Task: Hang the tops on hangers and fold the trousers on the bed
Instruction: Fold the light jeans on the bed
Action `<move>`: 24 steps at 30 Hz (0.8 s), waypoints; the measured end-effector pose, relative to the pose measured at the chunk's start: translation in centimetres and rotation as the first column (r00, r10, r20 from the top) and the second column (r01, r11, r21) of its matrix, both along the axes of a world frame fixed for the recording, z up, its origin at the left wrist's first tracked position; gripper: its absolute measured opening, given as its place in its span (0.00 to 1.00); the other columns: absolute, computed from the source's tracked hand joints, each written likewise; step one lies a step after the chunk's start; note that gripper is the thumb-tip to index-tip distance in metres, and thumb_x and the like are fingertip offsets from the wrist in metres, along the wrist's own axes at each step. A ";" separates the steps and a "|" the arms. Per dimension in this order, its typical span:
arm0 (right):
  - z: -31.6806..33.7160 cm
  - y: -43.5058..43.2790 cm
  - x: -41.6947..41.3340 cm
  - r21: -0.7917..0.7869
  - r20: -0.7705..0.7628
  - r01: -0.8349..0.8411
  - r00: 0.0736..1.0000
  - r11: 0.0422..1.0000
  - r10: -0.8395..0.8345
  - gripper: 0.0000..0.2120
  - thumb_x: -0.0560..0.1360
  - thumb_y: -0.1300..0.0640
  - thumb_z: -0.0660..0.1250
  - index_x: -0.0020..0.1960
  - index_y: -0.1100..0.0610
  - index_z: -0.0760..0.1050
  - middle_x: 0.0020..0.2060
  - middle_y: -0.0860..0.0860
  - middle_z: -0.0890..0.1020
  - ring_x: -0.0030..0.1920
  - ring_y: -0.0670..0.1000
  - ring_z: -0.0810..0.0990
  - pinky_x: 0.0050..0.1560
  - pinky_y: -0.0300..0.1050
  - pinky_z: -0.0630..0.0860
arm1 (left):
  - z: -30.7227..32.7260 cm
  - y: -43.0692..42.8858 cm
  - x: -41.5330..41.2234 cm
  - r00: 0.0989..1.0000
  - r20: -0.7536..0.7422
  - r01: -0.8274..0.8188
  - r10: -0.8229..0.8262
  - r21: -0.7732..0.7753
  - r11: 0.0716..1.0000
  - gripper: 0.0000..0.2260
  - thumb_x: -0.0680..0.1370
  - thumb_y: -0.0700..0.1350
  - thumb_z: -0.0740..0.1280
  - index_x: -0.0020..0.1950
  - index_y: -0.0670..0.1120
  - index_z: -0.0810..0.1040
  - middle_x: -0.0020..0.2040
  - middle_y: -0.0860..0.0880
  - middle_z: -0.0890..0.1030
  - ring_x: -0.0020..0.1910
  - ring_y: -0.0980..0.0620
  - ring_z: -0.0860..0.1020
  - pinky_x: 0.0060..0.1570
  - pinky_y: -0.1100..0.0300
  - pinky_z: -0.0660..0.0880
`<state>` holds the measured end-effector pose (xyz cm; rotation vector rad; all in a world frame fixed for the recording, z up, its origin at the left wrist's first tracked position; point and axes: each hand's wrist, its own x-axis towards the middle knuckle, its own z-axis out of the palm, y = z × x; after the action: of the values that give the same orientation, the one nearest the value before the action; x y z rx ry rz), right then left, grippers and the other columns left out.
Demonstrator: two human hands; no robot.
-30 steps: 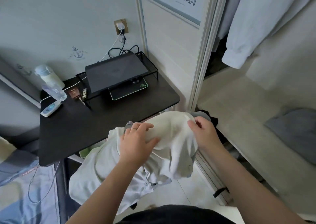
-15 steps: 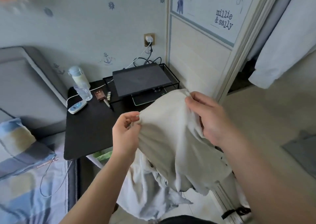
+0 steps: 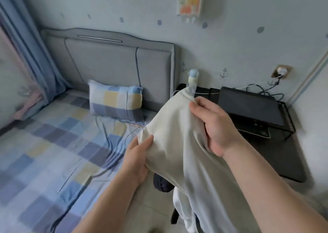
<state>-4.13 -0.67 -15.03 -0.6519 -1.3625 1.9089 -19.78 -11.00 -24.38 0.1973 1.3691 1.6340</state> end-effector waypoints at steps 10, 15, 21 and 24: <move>0.6 -8.5 -14.4 0.024 0.015 -0.317 0.948 0.948 0.317 0.14 0.83 0.59 0.61 0.42 0.53 0.81 0.42 0.54 0.83 0.45 0.52 0.82 0.49 0.46 0.78 | 1.9 -12.5 -13.3 0.858 -0.163 -0.460 0.488 0.181 0.869 0.07 0.81 0.41 0.67 0.55 0.51 0.81 0.49 0.46 0.84 0.44 0.48 0.82 0.43 0.51 0.78; 1.1 -14.5 -24.4 0.074 0.026 -0.402 0.916 0.913 0.401 0.11 0.83 0.59 0.61 0.47 0.55 0.81 0.45 0.57 0.84 0.47 0.53 0.82 0.48 0.45 0.79 | 4.2 -19.8 -23.5 0.767 -0.344 -0.466 0.542 0.283 0.838 0.11 0.76 0.41 0.68 0.57 0.49 0.81 0.49 0.42 0.82 0.47 0.43 0.80 0.46 0.47 0.76; 0.8 -24.1 -37.2 0.169 0.120 -0.513 0.858 0.842 0.499 0.10 0.81 0.61 0.66 0.41 0.56 0.77 0.36 0.56 0.76 0.36 0.52 0.77 0.34 0.45 0.76 | 7.0 -29.0 -36.8 0.651 -0.698 -0.362 0.297 0.057 0.930 0.10 0.74 0.46 0.72 0.55 0.49 0.81 0.47 0.51 0.85 0.47 0.53 0.83 0.45 0.61 0.77; -0.2 -28.5 -43.1 0.117 0.154 -0.524 0.849 0.844 0.506 0.12 0.78 0.64 0.69 0.37 0.56 0.76 0.34 0.57 0.75 0.34 0.54 0.77 0.33 0.45 0.76 | 7.0 -35.2 -40.6 0.706 -0.699 -0.321 0.109 -0.179 0.930 0.12 0.74 0.49 0.73 0.56 0.54 0.78 0.53 0.56 0.82 0.54 0.57 0.79 0.52 0.63 0.74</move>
<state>-47.24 -29.21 -15.25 -0.3390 -1.8904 2.1668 -60.37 -46.20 -17.39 0.5183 2.2598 1.5847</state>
